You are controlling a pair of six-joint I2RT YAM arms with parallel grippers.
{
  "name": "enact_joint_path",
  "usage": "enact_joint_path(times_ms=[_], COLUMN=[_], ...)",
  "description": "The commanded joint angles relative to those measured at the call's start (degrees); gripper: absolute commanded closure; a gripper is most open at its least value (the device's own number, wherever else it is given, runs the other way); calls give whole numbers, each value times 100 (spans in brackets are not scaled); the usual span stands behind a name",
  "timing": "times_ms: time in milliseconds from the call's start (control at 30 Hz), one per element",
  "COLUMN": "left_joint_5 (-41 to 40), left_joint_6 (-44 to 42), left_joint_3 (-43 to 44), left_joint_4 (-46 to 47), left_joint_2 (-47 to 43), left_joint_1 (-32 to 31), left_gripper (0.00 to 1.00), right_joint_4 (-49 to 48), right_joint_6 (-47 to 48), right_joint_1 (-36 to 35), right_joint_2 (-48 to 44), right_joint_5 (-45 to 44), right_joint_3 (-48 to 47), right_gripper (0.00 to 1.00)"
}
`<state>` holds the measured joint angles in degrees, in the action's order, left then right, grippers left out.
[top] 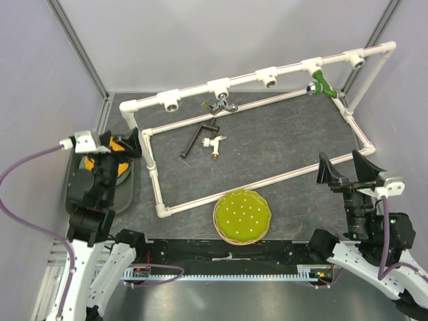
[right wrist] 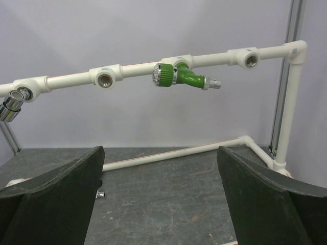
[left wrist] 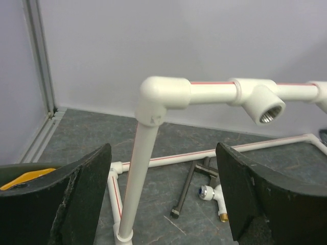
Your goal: Install the water faucets
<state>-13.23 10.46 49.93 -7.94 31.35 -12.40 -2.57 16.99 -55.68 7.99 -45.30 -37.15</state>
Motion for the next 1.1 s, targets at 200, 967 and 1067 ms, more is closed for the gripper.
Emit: enact_joint_path(times_ms=[200,967,1067], left_joint_5=[1481,585,611], left_joint_6=[-404,-316,-308], left_joint_3=[-1450,-1952,-1935], left_joint_4=[-40,153,162], left_joint_2=[-2185,-3417,-3399], left_joint_1=[-25,19,19], left_gripper=[2,0,0], right_joint_4=[485,503,477], right_joint_6=[-3,-3,6], right_joint_1=[-4,400,435], right_joint_2=[-763,-764,-764], right_joint_5=[-331,-550,-629], right_joint_3=[234,550,568], right_gripper=[2,2,2])
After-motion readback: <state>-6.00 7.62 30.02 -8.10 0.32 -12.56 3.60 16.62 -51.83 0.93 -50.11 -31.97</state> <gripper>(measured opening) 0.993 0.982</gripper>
